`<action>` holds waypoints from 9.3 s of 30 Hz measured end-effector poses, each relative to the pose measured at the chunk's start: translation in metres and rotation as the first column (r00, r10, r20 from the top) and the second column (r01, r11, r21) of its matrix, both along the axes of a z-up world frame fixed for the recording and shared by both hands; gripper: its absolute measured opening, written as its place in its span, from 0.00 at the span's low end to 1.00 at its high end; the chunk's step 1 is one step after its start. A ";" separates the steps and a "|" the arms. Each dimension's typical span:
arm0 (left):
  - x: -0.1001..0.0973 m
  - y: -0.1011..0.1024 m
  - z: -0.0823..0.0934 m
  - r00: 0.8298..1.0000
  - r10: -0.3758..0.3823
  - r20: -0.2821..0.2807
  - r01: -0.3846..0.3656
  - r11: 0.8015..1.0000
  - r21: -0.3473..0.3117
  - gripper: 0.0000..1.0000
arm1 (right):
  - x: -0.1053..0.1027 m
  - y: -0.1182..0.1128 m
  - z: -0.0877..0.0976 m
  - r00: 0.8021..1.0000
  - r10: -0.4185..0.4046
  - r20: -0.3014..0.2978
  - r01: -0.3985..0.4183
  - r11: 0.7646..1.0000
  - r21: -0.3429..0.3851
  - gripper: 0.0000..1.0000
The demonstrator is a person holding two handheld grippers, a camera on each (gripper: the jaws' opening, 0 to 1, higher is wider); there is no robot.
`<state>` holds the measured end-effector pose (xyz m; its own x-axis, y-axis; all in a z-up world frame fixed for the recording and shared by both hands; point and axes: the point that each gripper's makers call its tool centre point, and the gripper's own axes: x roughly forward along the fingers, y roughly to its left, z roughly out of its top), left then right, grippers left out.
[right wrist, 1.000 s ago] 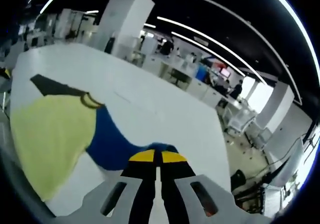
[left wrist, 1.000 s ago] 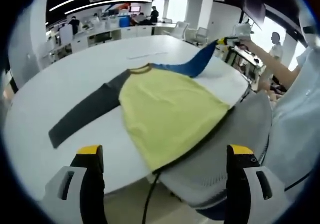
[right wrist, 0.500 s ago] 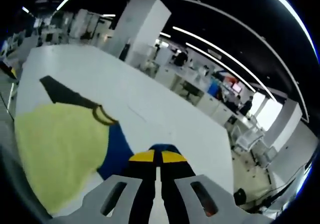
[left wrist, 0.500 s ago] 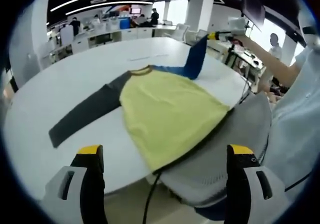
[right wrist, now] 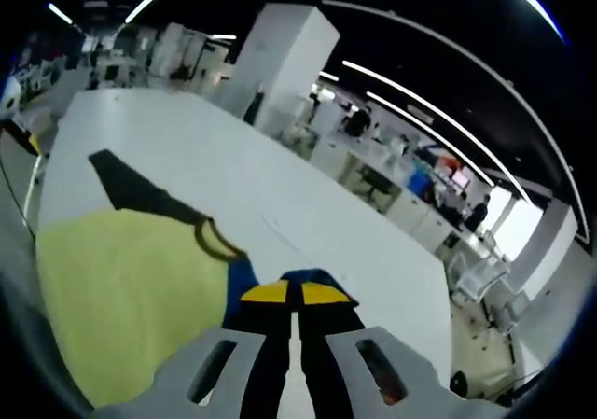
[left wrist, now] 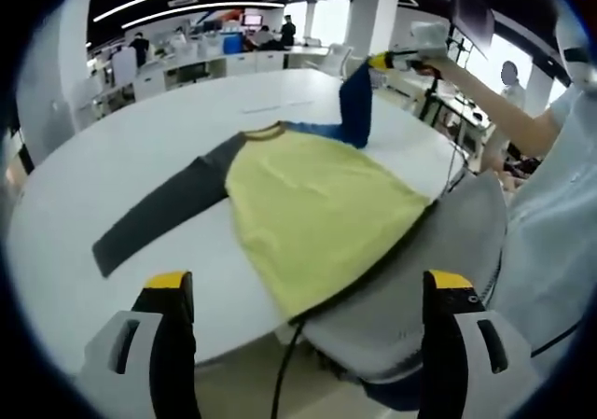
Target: Fold the garment on the visible template until the final outline fits inside the template.
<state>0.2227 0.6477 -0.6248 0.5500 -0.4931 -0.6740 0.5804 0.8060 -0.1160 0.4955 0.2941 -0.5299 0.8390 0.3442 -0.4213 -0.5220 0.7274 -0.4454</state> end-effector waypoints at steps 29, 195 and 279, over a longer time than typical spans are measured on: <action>-0.002 0.006 -0.002 1.000 0.007 -0.011 -0.007 1.000 -0.002 0.99 | 0.017 0.081 0.000 0.992 0.126 -0.015 -0.125 0.991 0.044 0.02; -0.008 0.013 -0.016 0.997 0.053 -0.050 -0.054 0.998 -0.033 0.97 | -0.012 0.275 -0.164 0.812 0.394 -0.431 -0.345 0.919 0.189 0.13; 0.004 -0.006 -0.009 1.000 -0.012 -0.022 0.012 1.000 -0.019 0.97 | -0.054 0.212 -0.105 0.911 0.299 -0.285 -0.247 0.947 0.207 1.00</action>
